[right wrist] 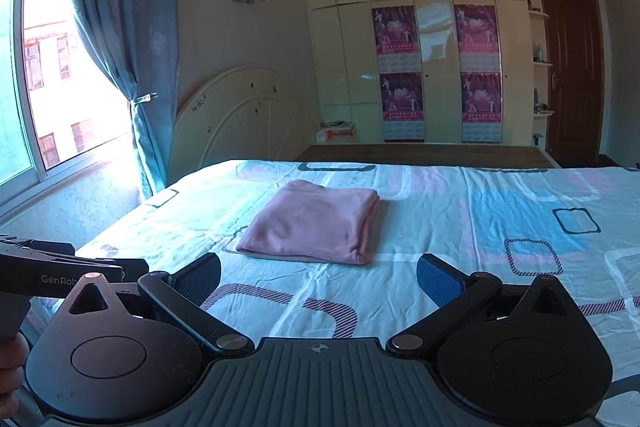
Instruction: Fold small clothes
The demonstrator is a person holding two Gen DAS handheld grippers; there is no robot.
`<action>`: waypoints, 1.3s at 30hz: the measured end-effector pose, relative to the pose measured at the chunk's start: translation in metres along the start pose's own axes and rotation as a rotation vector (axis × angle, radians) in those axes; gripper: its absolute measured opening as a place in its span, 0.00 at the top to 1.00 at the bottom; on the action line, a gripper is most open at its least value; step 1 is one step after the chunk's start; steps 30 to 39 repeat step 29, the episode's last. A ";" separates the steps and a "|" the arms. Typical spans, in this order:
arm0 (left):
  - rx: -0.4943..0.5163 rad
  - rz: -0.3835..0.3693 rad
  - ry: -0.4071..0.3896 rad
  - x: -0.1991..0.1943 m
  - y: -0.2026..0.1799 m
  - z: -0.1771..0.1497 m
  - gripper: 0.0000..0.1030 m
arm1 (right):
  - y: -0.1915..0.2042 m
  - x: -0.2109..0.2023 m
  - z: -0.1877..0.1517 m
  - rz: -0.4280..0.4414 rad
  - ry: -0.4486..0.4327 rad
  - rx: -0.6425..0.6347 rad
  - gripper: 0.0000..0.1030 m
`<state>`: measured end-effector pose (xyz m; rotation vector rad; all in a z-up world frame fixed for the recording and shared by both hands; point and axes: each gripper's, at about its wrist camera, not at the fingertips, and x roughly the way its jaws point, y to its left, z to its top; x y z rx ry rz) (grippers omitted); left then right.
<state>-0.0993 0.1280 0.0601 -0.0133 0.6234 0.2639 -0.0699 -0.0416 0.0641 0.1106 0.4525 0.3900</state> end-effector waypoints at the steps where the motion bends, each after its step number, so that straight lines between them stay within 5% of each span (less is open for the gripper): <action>1: -0.001 0.001 0.000 0.000 0.000 0.000 0.00 | 0.000 0.001 0.000 0.001 0.001 0.000 0.00; 19: 0.009 -0.029 0.061 0.034 -0.003 0.007 0.00 | -0.007 0.027 0.002 0.016 0.043 0.011 0.00; 28: -0.048 -0.153 -0.022 0.066 0.006 0.013 0.00 | -0.027 0.050 0.000 -0.017 0.080 0.053 0.00; 39: -0.069 -0.155 -0.005 0.075 0.009 0.016 0.00 | -0.030 0.054 0.000 -0.024 0.086 0.059 0.00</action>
